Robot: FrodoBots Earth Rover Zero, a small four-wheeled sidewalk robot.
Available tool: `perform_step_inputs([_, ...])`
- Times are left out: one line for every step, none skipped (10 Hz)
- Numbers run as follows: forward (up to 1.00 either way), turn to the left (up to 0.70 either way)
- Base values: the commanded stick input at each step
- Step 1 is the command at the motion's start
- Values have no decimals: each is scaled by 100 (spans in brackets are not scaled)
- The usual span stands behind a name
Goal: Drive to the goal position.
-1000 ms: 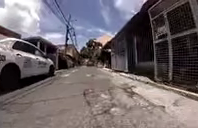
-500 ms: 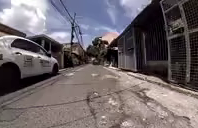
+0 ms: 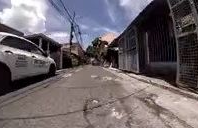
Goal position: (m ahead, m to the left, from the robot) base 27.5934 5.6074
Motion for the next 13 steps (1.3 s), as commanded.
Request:
perform_step_inputs([70, 35])
perform_step_inputs([70, 6])
perform_step_inputs([70, 0])
perform_step_inputs([70, 0])
perform_step_inputs([70, 0])
perform_step_inputs([70, 0])
perform_step_inputs([70, 0])
perform_step_inputs([70, 0])
perform_step_inputs([70, 0])
perform_step_inputs([70, 0])
perform_step_inputs([70, 0])
perform_step_inputs([70, 0])
perform_step_inputs([70, 0])
